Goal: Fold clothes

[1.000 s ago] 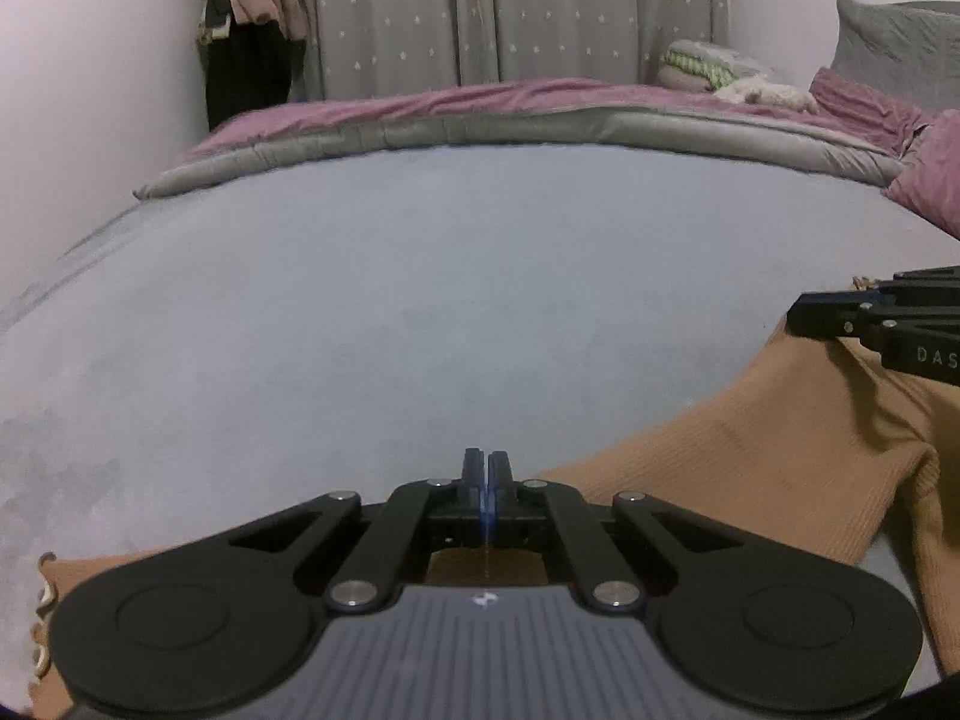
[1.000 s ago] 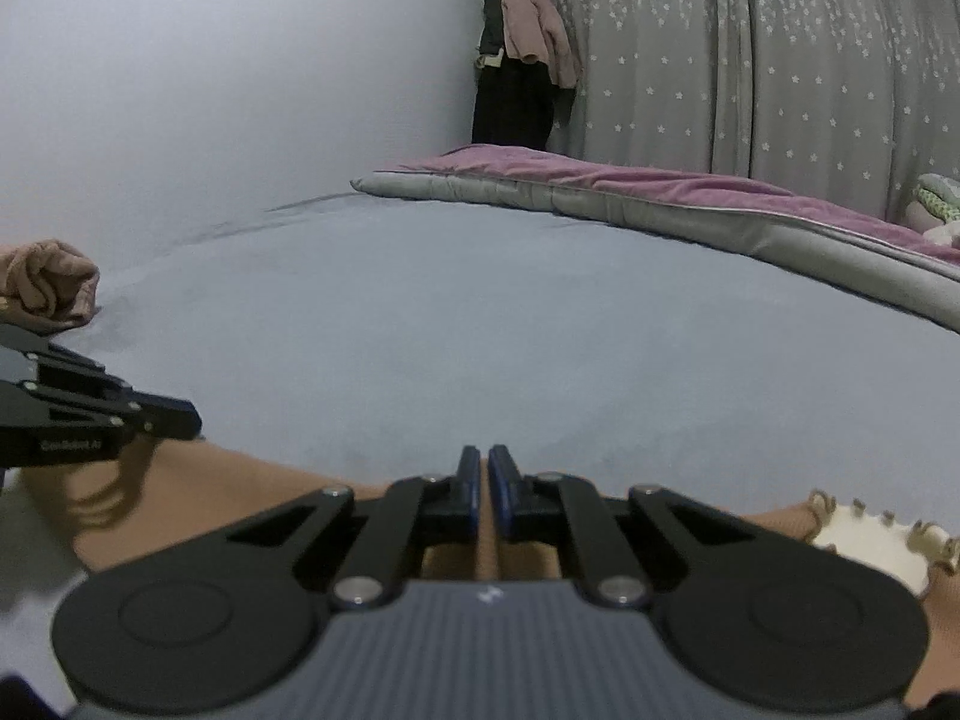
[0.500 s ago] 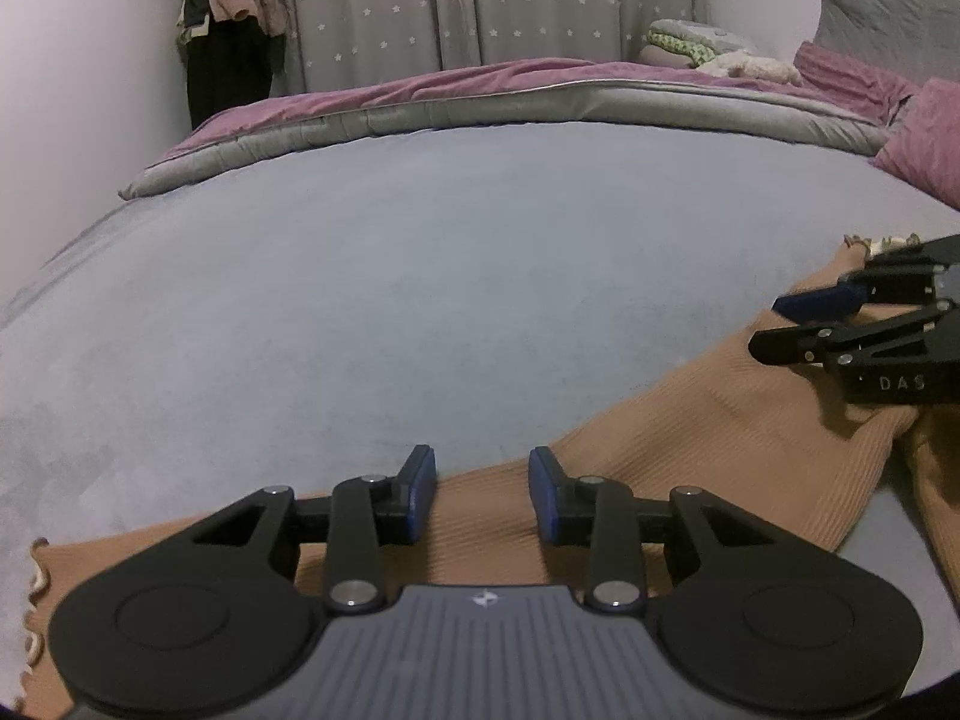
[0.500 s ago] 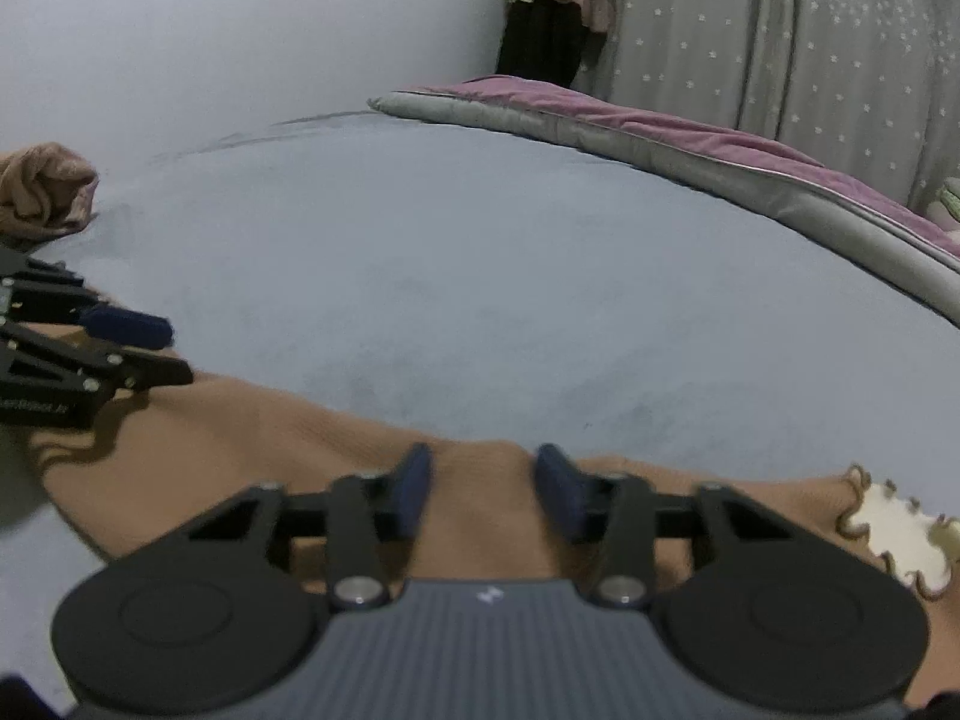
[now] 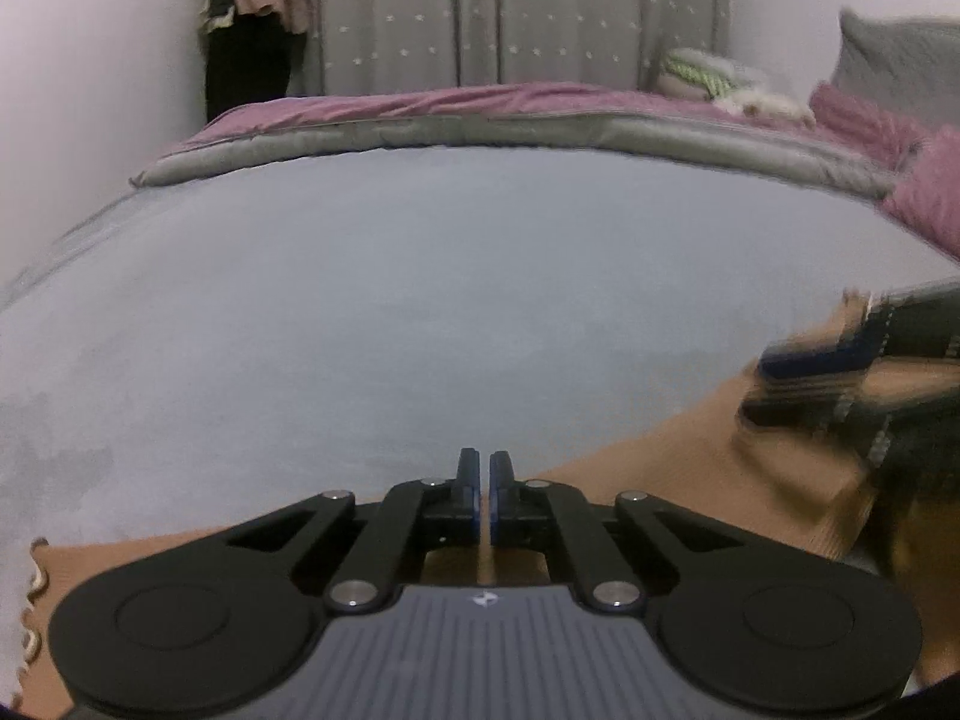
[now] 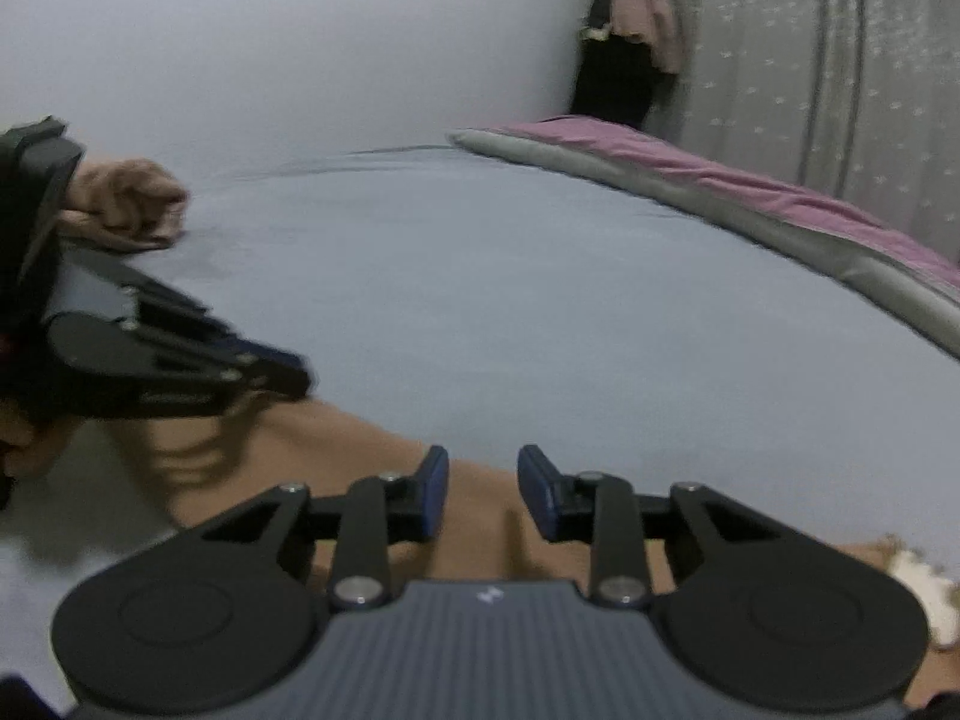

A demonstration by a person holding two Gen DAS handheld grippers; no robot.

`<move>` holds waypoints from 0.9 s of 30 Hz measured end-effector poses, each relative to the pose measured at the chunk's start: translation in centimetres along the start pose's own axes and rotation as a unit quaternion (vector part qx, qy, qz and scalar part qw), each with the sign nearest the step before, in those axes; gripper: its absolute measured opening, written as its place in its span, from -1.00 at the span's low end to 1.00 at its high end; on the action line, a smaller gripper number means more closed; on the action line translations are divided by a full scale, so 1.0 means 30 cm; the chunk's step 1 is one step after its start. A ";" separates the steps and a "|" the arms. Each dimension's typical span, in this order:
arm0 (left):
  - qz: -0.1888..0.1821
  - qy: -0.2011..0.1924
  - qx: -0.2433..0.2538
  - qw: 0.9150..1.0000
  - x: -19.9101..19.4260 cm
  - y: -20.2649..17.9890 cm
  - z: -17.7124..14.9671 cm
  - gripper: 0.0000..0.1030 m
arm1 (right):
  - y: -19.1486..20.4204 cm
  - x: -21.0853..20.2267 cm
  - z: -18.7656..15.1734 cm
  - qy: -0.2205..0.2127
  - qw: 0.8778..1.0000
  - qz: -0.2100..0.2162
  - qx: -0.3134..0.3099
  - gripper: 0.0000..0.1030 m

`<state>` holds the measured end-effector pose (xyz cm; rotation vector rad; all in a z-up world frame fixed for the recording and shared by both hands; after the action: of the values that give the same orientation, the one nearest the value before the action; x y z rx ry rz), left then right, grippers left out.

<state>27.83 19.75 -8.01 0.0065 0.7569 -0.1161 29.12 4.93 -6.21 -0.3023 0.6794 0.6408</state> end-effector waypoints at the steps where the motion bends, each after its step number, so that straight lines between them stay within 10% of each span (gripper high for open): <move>1: -0.007 -0.003 -0.009 1.000 -0.007 0.006 0.004 -0.94 | 0.022 0.023 0.000 0.013 1.000 0.012 -0.005 -0.65; 7: -0.079 -0.005 -0.031 0.996 -0.022 0.015 0.007 -0.94 | 0.121 0.104 0.003 0.040 0.999 0.026 -0.018 -0.74; 19: -0.064 0.001 -0.018 0.998 -0.018 0.003 -0.005 -0.82 | 0.056 0.047 0.032 -0.007 0.999 0.019 0.041 -0.50; 27: -0.047 0.005 0.005 0.999 0.016 -0.078 0.003 -0.16 | -0.045 -0.052 0.037 0.017 0.996 0.004 0.084 -0.45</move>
<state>27.98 17.38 -8.20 -0.0191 0.7676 -0.2086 29.58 3.71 -4.25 -0.1551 0.7617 0.5828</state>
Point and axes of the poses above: each gripper's, at about its wrist camera, not at the fingertips, and x roughly the way its jaws point, y to its left, z to its top, the point moved 4 cm from there along x, roughly the way its jaws point, and after that the axes turned 7 degrees about y, right-handed, at the moved point
